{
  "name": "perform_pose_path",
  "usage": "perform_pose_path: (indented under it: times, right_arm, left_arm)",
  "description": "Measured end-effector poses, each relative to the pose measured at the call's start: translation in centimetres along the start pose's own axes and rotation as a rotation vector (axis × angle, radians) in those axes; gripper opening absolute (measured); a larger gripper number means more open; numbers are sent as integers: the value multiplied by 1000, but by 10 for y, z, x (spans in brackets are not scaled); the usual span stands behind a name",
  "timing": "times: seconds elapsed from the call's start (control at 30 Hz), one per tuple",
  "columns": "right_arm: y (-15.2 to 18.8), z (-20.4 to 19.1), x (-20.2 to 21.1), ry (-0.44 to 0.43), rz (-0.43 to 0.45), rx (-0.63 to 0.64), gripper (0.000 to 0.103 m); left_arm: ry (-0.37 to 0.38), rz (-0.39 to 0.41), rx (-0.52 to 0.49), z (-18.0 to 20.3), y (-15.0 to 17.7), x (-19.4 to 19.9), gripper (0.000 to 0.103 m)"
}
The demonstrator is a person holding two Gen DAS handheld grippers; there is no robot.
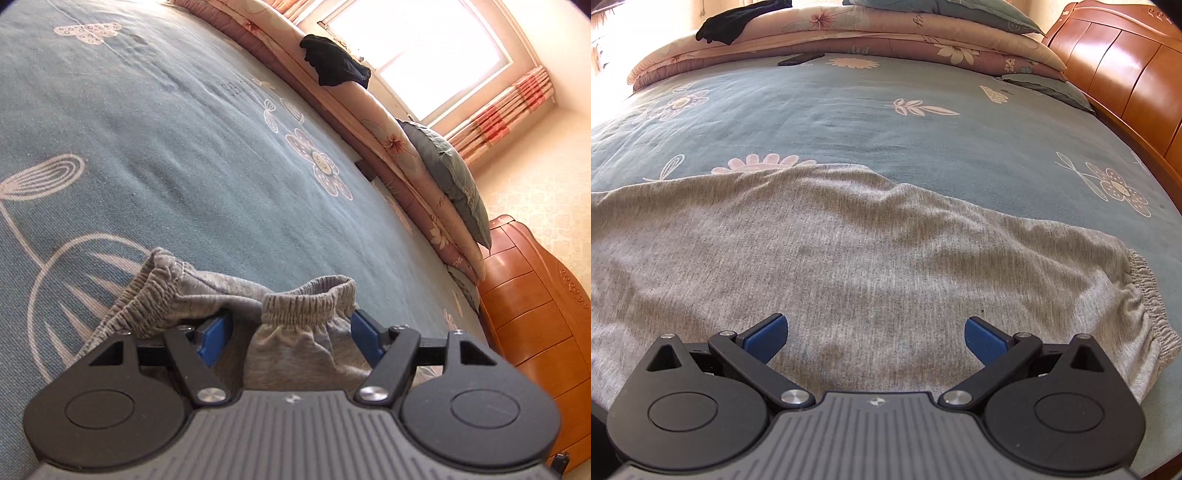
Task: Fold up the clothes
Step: 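Lift and pull the held cuff away from the bundle with the left gripper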
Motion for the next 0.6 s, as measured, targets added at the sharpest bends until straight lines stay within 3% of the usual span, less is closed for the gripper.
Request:
perform_pose_path:
  times: [0.2,0.27,0.3,0.33,0.4,0.6]
  right_arm:
    - [-4,-12,-7,4,-21,20,103]
    - [-5,-14,-8,6,-26,23,103]
    - [-5,-14,-9,8,-26,23,103]
    - [-5,-15,-9,10,-26,23,103]
    - [-6,-15,-10,14,-27,23,103]
    - [-6,-18,-10,25,-19,29,103]
  left_arm:
    - [130,-70,-46,9,-10,-18,71]
    - [82,-87,-92,16,-8,-19,68]
    - [51,-90,-111,18,-8,-19,53]
    - [32,-89,-122,21,-7,-18,30]
    - [-7,-78,-147,28,-5,-13,16]
    - [-92,43,-242,72,-10,34,14]
Point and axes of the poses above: each gripper's, at about its wrist camera, not at the fingertips, and x roughly against the way its jaws point, z to its right, y to its underside, the point moved 5 cm from there along -x, roughly the way its jaws point, and after that the axes turned 7 degrees about -z, right-handed, at the moved point
